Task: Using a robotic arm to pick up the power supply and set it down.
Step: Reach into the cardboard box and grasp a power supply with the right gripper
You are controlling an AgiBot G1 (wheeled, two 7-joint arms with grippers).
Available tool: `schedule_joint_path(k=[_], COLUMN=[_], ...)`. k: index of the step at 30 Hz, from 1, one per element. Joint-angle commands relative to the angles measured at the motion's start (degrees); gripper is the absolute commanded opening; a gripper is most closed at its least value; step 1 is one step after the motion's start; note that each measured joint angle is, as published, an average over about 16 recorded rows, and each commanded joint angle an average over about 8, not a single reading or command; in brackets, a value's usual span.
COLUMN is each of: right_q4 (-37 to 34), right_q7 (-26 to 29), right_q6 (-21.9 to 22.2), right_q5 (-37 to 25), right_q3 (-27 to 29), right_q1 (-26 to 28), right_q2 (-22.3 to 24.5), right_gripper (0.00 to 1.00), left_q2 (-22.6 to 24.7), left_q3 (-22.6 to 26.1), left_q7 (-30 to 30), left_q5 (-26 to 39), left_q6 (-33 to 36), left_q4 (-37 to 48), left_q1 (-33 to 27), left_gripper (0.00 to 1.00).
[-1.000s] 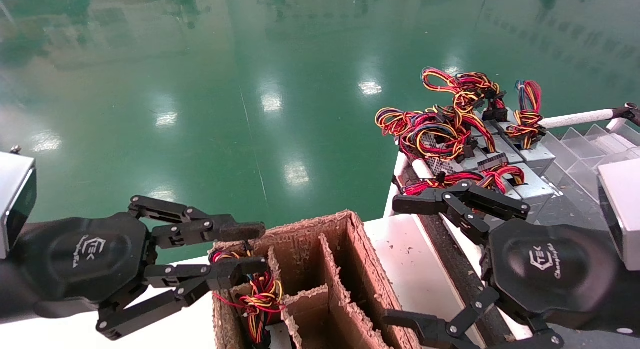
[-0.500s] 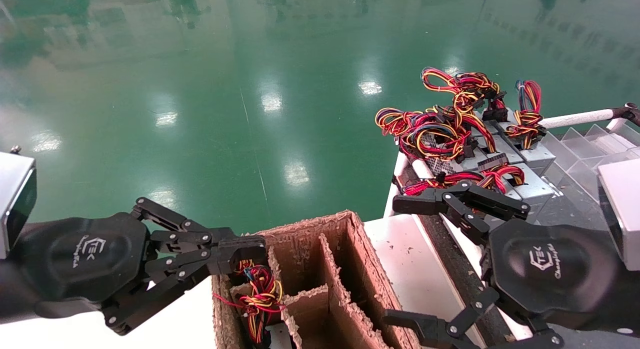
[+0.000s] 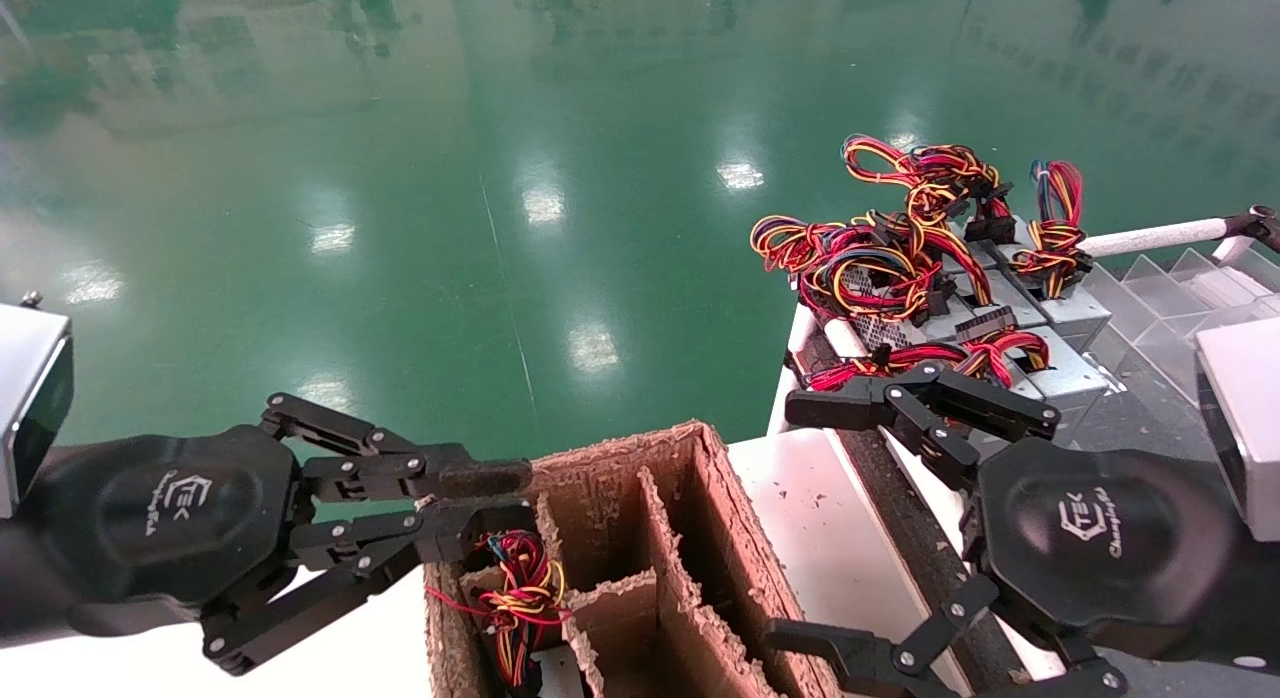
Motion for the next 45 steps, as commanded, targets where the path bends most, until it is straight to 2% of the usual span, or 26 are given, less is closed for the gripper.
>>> schedule_joint_path(k=[1,19,27,33,42,43,45], right_q4=[0.0,0.0,0.03,-0.98,-3.86,-4.36,-5.53], right_q7=[0.0,0.06,0.75,2.94,5.01,5.14,5.4], right_q6=[0.0,0.12,3.48,8.05,14.11,14.61,15.47], right_q5=[0.0,-0.1,-3.52,-10.52,-20.77,-21.51,-22.82], right_q3=[0.0,-0.02,-1.33,-5.35,-12.15,-12.69,-13.7], right_q1=[0.0,-0.05,-0.67,0.07,1.91,2.09,2.53], right_q2=[0.0,0.05,-0.76,-4.76,-14.45,-15.45,-17.38], right_gripper=[1.0,1.0,1.0,1.0,1.0,0.93,0.68], left_q2=[0.0,0.0,0.0,0.0,0.0,0.0,0.0], left_q3=[0.0,0.0,0.01,0.03,0.04,0.04,0.05], left_q7=[0.0,0.0,0.01,0.02,0.03,0.03,0.03], left_q5=[0.0,0.0,0.0,-0.01,-0.02,-0.02,-0.02], left_q6=[0.0,0.0,0.01,0.02,0.01,0.01,0.01], left_q4=[0.0,0.01,0.03,0.04,0.04,0.04,0.04], left_q1=[0.0,0.0,-0.01,-0.02,-0.03,-0.03,-0.03], left_gripper=[1.0,1.0,1.0,1.0,1.0,1.0,1.0])
